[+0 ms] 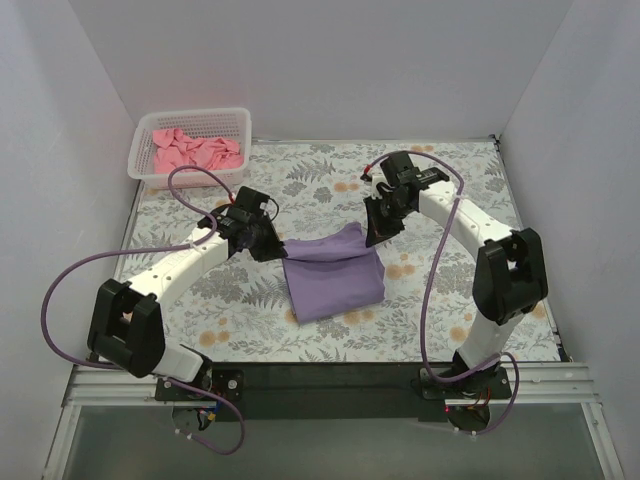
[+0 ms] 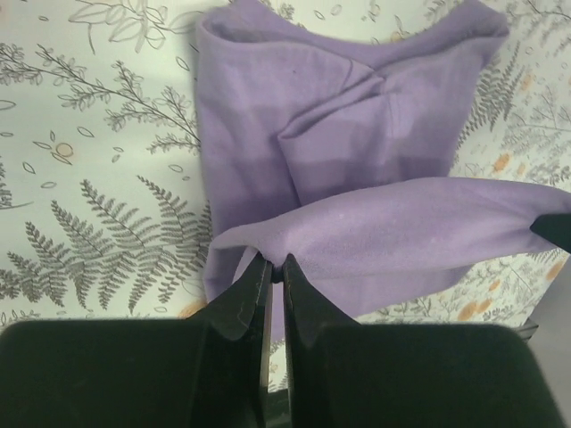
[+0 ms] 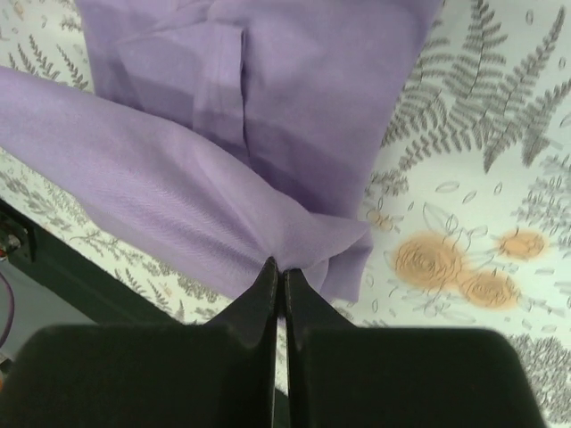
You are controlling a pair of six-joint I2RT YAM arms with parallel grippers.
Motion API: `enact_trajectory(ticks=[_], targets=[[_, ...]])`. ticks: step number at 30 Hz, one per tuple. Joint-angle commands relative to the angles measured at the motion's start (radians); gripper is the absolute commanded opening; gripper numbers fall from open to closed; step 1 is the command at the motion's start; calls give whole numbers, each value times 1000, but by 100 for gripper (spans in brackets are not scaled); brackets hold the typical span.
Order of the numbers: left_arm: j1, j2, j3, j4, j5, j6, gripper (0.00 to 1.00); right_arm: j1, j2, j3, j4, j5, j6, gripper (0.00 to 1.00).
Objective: Fold and stack the t-shirts
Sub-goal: Fold the tshirt
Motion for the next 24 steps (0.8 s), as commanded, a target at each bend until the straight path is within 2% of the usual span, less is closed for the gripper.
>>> enact_trajectory(ticks=[1,5,10,13,15,19,23,24], targets=[[37,18,-29,65,-36,7,0,-20,66,79,53,-32,-60,1],[54,60,-66,171,-54,-4,0,-27,167,113,93,-47,-70,1],[60,143,-80,271,-106,-1,0,-50,219,78,185,-44,-42,1],[60,172,-92,325,-149,-13,0,-55,207,19,296,-31,-21,1],[58,175,-83,355,-148,-7,5,-55,183,4,351,-5,-2,5],[58,155,-60,398,-136,25,8,-56,95,-89,478,43,50,5],[58,129,-55,426,-128,50,32,-56,20,-139,518,104,90,22],[57,118,-60,430,-125,51,39,-57,8,-146,521,112,93,24]])
